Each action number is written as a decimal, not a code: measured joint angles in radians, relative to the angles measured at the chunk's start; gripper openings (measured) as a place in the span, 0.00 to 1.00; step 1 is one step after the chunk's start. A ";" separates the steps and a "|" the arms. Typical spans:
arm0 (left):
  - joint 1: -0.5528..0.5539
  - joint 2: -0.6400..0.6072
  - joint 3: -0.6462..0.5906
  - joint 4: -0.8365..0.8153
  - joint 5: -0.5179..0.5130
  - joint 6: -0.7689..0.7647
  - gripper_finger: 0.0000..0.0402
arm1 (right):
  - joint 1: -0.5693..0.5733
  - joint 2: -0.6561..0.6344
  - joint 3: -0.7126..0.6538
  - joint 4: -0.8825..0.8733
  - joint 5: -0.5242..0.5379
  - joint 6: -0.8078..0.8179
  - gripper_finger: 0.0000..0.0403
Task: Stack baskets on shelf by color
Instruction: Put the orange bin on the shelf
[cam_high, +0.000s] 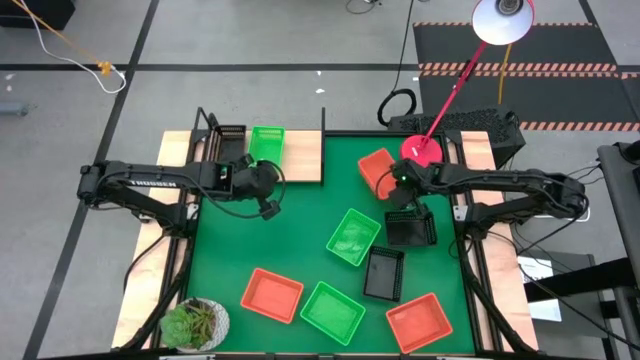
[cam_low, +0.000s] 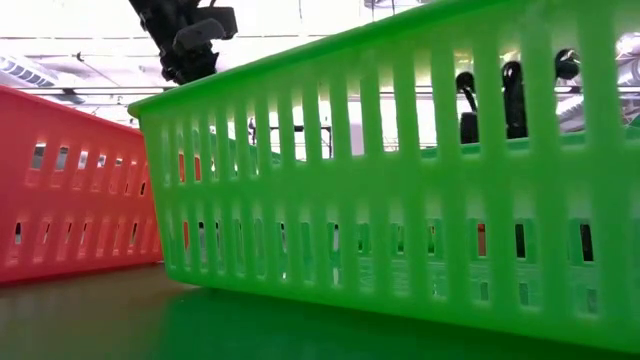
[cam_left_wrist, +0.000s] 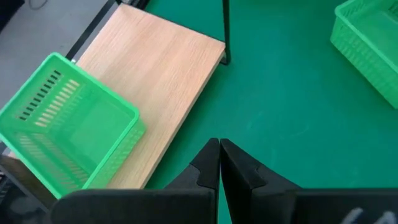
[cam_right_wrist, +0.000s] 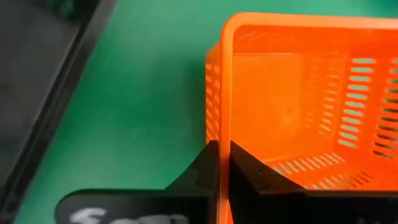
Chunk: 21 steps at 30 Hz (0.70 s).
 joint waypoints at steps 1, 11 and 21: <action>0.000 0.000 0.006 0.002 0.000 0.005 0.04 | 0.013 0.000 0.009 0.014 0.028 0.012 0.03; -0.010 -0.010 0.080 -0.027 -0.004 0.047 0.04 | 0.133 0.000 0.187 0.056 0.168 0.240 0.02; -0.023 -0.109 0.102 -0.062 -0.146 0.059 0.04 | 0.237 0.019 0.354 0.277 0.164 0.492 0.01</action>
